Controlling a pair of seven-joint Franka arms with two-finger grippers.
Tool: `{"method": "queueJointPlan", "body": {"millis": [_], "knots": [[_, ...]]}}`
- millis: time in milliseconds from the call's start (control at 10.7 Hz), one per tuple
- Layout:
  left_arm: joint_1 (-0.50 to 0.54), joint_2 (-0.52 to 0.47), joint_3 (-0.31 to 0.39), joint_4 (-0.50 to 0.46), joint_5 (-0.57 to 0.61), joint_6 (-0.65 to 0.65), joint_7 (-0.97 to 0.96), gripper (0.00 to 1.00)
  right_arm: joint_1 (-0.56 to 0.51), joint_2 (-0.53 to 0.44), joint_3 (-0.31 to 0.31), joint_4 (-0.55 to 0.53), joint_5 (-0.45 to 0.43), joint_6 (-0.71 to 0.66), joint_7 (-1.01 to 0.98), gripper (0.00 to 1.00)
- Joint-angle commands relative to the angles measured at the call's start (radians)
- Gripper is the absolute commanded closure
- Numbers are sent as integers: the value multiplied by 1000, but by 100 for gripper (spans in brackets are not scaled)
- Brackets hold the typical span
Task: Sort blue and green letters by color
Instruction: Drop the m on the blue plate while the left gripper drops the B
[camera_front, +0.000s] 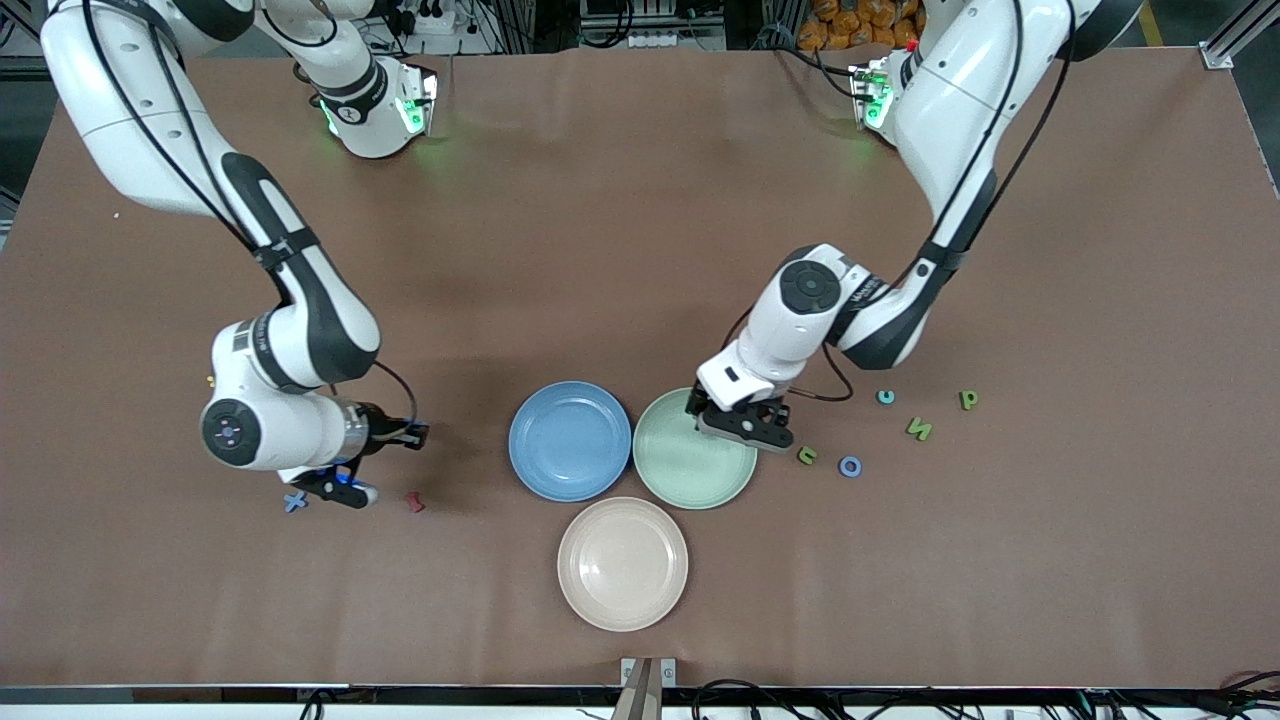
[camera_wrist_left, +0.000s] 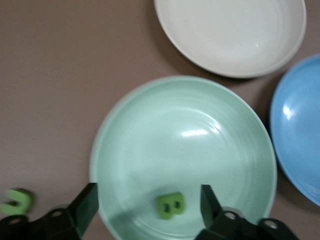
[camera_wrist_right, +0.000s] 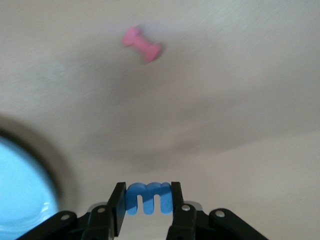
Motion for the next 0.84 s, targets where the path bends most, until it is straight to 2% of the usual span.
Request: {"method": "queueJointPlan", "body": {"millis": [0, 93, 372, 466, 745], "knots": [[152, -172, -17, -86, 31, -196, 133, 0, 64, 5, 46, 28, 20, -4, 211, 100], [205, -197, -19, -100, 30, -258, 265, 0, 104, 5, 45, 29, 53, 28, 255, 100], [343, -202, -19, -176, 24, -276, 518, 0, 158, 17, 40, 28, 174, 117, 299, 100], [388, -191, -19, -193, 25, -276, 551, 0, 181, 26, 40, 29, 188, 153, 351, 100], [407, -151, -17, -201, 33, -265, 597, 0, 207, 53, 40, 35, 189, 225, 428, 100]]}}
